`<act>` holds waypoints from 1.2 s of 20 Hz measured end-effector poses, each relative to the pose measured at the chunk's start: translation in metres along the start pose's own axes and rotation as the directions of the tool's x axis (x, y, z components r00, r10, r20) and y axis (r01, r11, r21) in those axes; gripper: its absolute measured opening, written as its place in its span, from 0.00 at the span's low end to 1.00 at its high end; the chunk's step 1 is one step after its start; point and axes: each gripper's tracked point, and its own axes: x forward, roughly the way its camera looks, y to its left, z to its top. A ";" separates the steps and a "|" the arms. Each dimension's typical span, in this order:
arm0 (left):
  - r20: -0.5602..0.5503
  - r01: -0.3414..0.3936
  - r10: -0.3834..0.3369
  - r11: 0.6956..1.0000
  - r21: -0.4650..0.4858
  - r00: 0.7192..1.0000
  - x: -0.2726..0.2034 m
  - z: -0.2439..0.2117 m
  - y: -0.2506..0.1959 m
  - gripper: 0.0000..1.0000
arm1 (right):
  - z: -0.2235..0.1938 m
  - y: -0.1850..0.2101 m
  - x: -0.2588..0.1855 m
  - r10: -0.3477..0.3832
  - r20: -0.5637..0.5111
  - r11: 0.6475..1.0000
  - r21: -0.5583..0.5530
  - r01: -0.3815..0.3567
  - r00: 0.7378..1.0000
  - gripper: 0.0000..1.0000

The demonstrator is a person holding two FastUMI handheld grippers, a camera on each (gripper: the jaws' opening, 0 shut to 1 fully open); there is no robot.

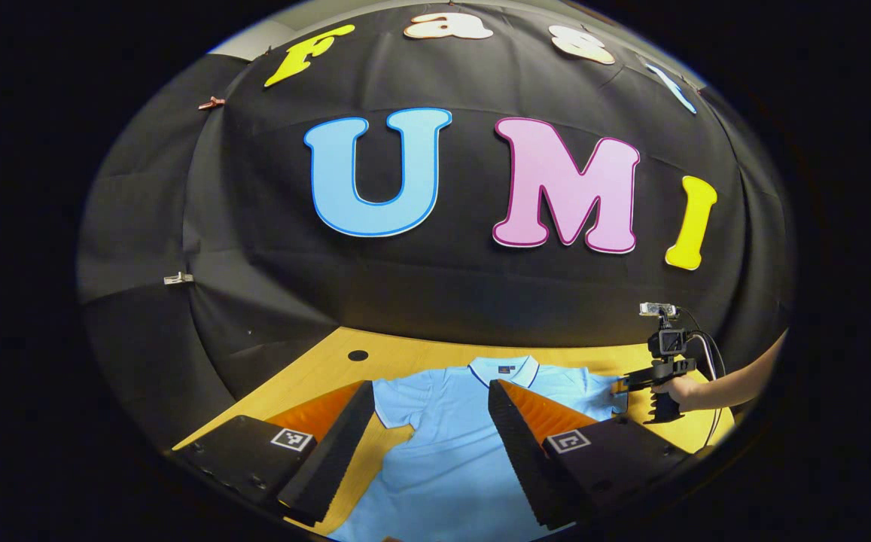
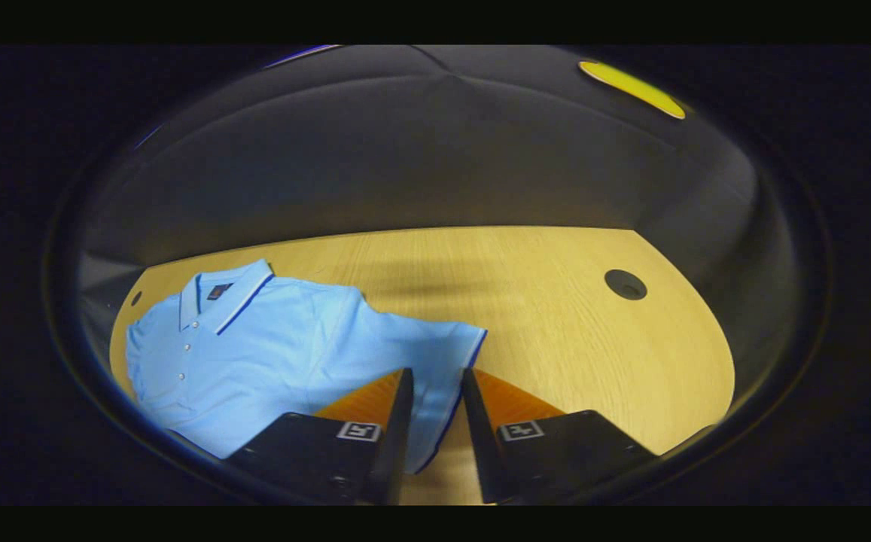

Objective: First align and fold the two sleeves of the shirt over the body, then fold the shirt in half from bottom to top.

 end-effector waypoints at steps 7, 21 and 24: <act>-0.014 0.026 -0.026 1.000 -0.003 1.000 -0.008 -0.015 -0.005 0.97 | 0.001 0.001 0.000 -0.014 0.000 0.999 0.032 0.014 1.000 0.01; -0.036 0.050 -0.051 0.998 -0.044 0.998 -0.023 -0.035 0.040 0.97 | 0.055 0.097 -0.053 -0.001 0.159 0.991 -0.131 0.022 0.987 0.01; -0.041 0.056 -0.059 0.996 -0.070 0.997 -0.022 -0.041 0.052 0.97 | 0.052 0.149 -0.061 0.064 0.156 0.980 -0.195 -0.033 0.986 0.06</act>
